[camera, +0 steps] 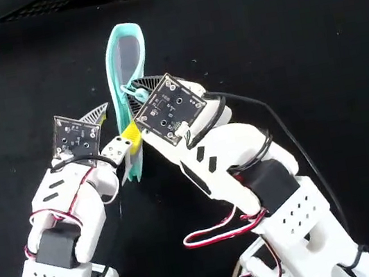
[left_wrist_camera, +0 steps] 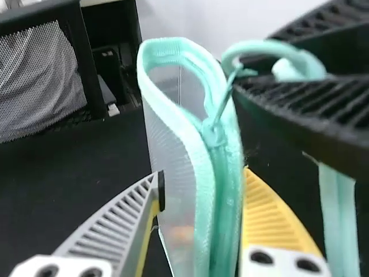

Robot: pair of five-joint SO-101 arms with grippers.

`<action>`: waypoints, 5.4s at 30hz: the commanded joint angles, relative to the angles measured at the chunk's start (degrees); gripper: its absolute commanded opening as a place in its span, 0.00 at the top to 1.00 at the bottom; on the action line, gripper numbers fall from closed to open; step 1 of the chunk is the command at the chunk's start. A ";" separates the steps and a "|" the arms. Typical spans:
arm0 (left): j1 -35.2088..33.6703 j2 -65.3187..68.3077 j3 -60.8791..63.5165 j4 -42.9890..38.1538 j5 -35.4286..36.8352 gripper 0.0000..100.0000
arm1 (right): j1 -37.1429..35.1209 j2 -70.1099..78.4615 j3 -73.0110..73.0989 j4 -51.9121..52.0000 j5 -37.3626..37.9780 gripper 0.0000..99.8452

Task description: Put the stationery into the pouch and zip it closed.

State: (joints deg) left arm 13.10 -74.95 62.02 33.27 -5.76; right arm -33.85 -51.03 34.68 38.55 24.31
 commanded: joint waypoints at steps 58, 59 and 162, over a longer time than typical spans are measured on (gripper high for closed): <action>-4.88 -1.41 -0.31 -0.53 -1.05 0.97 | -4.04 -0.48 0.84 -1.49 -0.18 0.99; -4.88 -1.41 -0.31 -0.53 -1.05 0.97 | -4.04 -0.48 0.84 -1.49 -0.18 0.99; 3.56 -1.41 -1.10 9.76 -1.49 0.97 | -3.16 7.08 -7.34 9.32 2.64 0.88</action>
State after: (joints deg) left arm 15.56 -76.53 62.29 41.98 -6.73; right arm -38.15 -43.03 29.23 47.43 26.42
